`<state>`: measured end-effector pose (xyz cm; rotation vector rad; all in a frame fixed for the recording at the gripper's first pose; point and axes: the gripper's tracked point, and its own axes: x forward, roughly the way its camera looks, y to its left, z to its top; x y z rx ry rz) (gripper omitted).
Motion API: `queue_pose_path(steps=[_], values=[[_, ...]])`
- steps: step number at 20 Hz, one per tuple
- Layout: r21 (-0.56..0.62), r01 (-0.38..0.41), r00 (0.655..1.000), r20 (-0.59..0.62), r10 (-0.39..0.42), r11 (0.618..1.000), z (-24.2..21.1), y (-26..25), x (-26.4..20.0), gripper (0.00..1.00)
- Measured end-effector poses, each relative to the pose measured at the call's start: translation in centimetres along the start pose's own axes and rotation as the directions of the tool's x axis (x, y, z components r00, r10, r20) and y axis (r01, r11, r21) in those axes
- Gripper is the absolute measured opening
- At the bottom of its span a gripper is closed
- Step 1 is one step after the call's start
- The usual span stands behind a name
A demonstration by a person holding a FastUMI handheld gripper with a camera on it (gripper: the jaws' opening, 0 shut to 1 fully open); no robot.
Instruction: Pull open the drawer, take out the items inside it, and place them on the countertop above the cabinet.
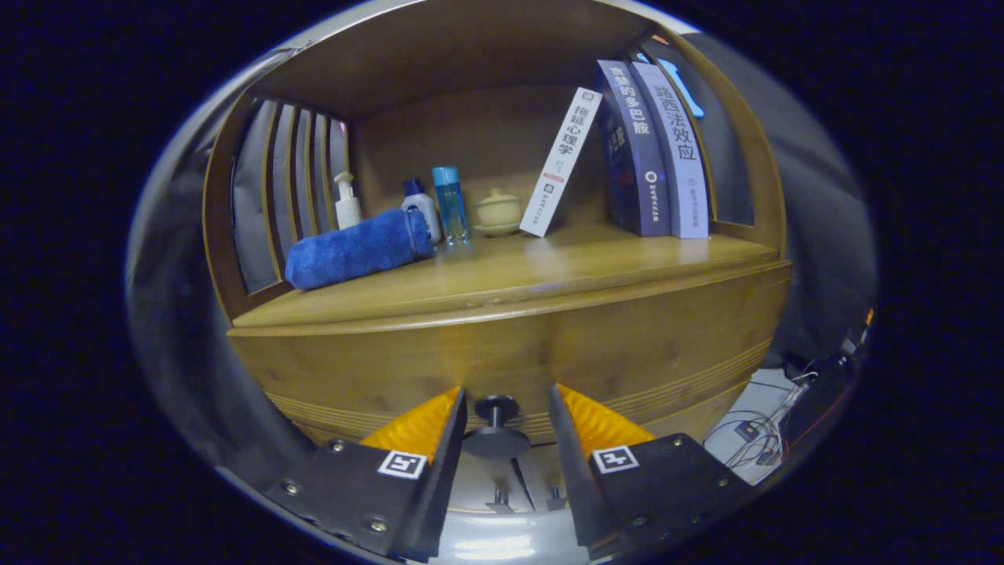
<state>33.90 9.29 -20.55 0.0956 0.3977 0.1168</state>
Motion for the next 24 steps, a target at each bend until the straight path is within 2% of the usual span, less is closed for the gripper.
queue_pose_path(steps=[4,5,7,9,10,11,12,13,15,17,21,22,24], values=[[0.002,0.010,1.000,0.008,-0.010,1.000,0.0,-0.1,0.0,0.60],[0.020,-0.021,1.000,0.010,0.021,1.000,0.0,0.7,-0.1,0.58],[0.006,-0.009,1.000,0.017,0.009,1.000,0.1,0.5,0.1,0.35],[0.004,-0.009,1.000,0.013,0.009,1.000,0.2,0.6,0.3,0.35],[0.006,-0.010,1.000,0.006,0.010,1.000,-0.1,0.6,-0.1,0.27],[0.003,-0.019,1.000,0.011,0.019,1.000,0.1,0.8,-0.3,0.27],[0.020,-0.068,0.993,0.103,0.065,0.998,2.1,1.5,-0.6,0.16],[0.043,-0.094,0.991,0.102,0.089,0.995,1.8,2.0,1.5,0.11],[0.028,-0.048,0.997,0.064,0.046,0.998,0.8,1.9,0.2,0.00],[0.053,-0.053,0.996,0.080,0.048,0.997,1.7,1.9,-0.2,0.01],[0.070,0.047,0.997,0.063,-0.052,0.996,1.7,-1.6,-0.1,0.03],[0.067,0.067,0.996,0.055,-0.071,0.995,1.6,-1.9,-0.4,0.21],[0.085,0.040,0.998,0.043,-0.044,0.996,1.5,-1.4,-0.4,0.56]])
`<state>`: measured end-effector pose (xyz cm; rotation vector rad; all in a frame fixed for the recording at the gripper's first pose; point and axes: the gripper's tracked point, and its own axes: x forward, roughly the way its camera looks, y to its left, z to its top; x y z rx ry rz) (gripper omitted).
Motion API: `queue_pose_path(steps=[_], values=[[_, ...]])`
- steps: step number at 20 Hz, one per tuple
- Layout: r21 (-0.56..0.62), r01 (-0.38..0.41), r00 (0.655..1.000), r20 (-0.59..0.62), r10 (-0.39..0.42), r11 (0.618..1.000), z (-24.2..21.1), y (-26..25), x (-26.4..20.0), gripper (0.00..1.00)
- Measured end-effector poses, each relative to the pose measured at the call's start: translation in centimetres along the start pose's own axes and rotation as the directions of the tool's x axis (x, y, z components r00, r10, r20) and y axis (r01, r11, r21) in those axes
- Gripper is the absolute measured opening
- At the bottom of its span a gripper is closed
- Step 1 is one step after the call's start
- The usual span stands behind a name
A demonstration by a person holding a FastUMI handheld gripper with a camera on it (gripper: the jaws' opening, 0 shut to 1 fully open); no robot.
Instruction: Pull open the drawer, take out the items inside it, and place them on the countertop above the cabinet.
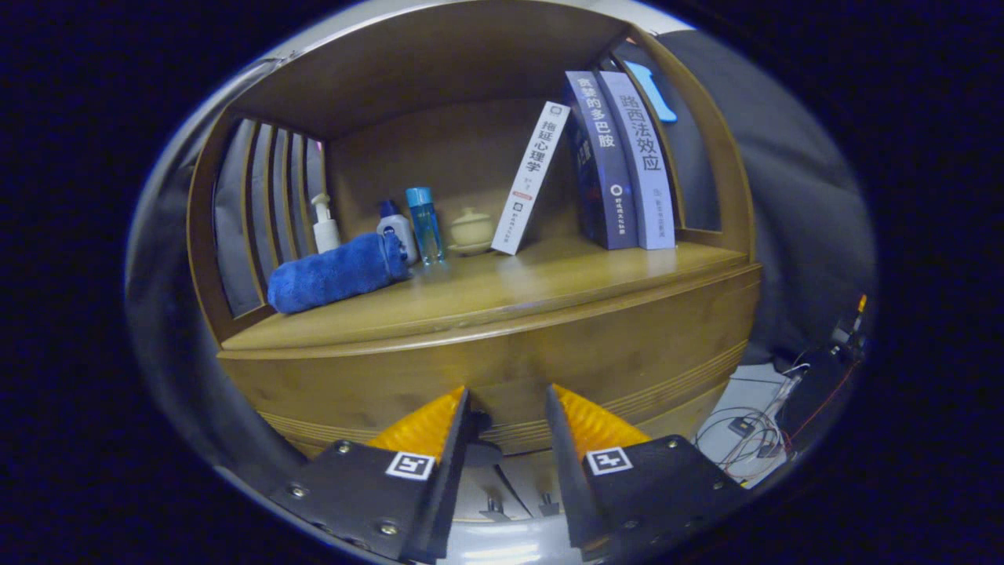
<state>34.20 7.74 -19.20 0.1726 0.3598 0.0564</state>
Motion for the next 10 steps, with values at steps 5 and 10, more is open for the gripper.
queue_pose_path(steps=[5,10], values=[[-0.004,-0.060,0.998,-0.031,0.060,0.998,-0.23,0.19,0.18,0.65],[0.025,-0.091,0.995,-0.030,0.092,0.996,-0.68,0.54,0.06,0.65]])
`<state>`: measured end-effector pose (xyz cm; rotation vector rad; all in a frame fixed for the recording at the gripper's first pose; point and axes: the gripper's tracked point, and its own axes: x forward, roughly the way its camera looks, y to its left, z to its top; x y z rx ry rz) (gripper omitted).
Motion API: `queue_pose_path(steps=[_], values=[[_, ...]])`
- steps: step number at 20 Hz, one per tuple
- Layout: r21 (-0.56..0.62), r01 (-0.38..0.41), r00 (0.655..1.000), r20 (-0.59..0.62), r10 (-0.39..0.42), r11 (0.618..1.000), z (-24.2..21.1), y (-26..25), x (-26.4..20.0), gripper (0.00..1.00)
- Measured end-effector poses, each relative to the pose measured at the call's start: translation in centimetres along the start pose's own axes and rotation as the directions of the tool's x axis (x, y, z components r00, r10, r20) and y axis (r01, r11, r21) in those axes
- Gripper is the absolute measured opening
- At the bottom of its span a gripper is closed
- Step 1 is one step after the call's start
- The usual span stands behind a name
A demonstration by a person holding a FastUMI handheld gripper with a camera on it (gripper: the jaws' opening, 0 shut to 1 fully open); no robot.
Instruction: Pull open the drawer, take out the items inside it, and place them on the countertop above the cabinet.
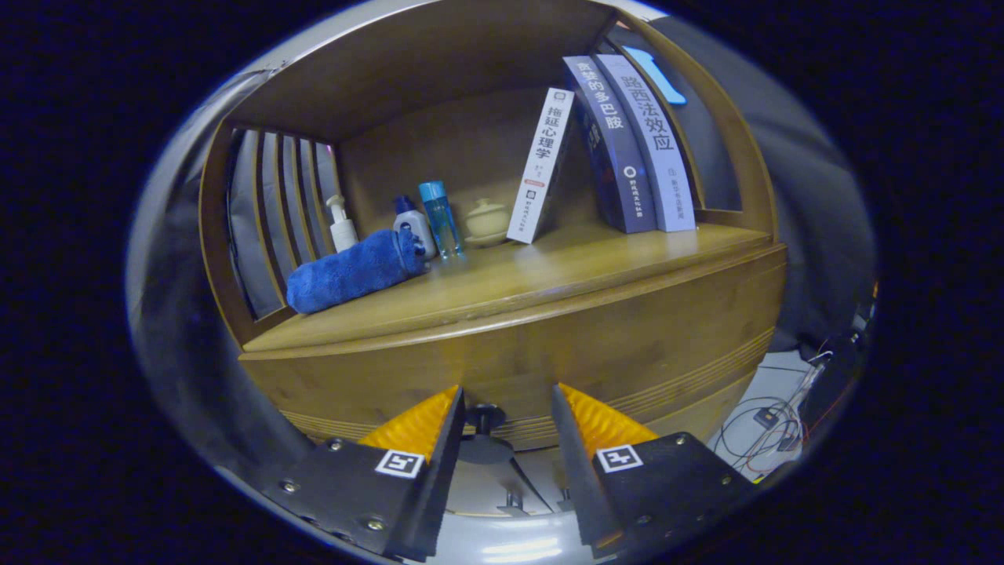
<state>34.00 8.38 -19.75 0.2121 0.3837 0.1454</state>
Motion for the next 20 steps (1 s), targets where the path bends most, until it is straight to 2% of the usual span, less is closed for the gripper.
queue_pose_path(steps=[3,4,7,9,10,12,16,20], values=[[-0.100,-0.004,0.999,-0.044,0.000,0.995,-1.8,0.7,0.1,0.65],[-0.120,0.009,0.997,-0.081,-0.018,0.993,-2.9,0.6,0.6,0.69],[-0.134,0.018,0.994,-0.107,-0.032,0.991,-4.0,1.4,1.0,0.69],[-0.149,0.041,0.995,-0.085,-0.054,0.988,-3.1,0.8,1.0,0.52],[-0.140,0.044,0.994,-0.089,-0.057,0.989,-3.5,0.5,1.0,0.52],[-0.128,0.041,0.995,-0.088,-0.053,0.991,-3.3,0.6,1.1,0.46],[-0.130,0.036,0.993,-0.110,-0.051,0.991,-3.6,0.7,0.8,0.30],[-0.107,0.046,0.993,-0.103,-0.057,0.993,-3.9,0.7,0.1,0.30]])
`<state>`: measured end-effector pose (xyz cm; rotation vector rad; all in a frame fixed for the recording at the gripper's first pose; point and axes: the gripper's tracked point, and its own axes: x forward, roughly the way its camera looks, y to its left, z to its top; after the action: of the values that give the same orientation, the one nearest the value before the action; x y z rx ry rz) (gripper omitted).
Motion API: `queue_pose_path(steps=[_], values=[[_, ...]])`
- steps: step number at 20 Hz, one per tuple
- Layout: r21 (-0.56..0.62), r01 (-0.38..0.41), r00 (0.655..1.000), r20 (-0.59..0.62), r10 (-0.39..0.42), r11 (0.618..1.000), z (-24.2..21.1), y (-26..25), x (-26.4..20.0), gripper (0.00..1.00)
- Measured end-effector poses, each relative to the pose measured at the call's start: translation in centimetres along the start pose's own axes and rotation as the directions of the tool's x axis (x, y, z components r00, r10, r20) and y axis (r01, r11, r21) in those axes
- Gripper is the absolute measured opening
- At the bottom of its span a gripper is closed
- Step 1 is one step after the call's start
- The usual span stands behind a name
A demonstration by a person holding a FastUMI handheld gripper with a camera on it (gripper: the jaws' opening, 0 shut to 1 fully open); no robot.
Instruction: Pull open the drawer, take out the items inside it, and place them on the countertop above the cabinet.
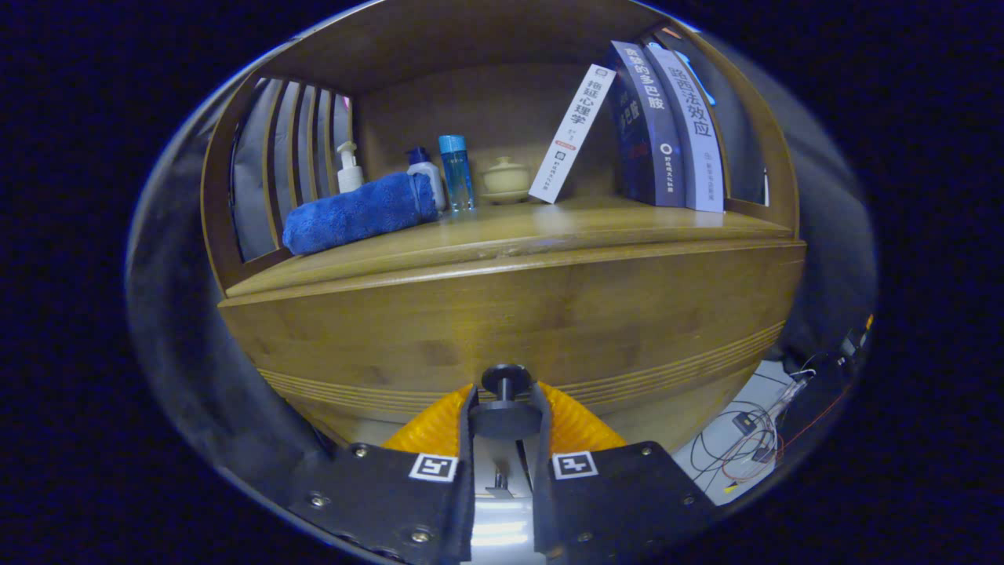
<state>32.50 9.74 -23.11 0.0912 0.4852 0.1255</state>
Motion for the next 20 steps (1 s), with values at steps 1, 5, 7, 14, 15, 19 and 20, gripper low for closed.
queue_pose_path(steps=[1,5,7,14,15,19,20], values=[[0.008,0.002,1.000,0.009,-0.002,1.000,-0.2,0.0,-0.6,0.30],[0.001,0.031,0.999,0.016,-0.031,1.000,-1.3,0.4,-3.3,0.30],[0.006,0.033,0.999,0.021,-0.033,0.999,-2.0,0.4,-5.2,0.30],[0.016,0.072,0.997,0.027,-0.073,0.997,-5.0,0.0,-10.8,0.30],[0.034,0.073,0.996,0.045,-0.075,0.997,-4.9,-0.1,-11.6,0.30],[0.037,0.085,0.996,0.036,-0.087,0.996,-6.5,-0.3,-14.2,0.30],[0.045,0.094,0.995,0.035,-0.096,0.995,-6.5,-0.3,-14.4,0.30]])
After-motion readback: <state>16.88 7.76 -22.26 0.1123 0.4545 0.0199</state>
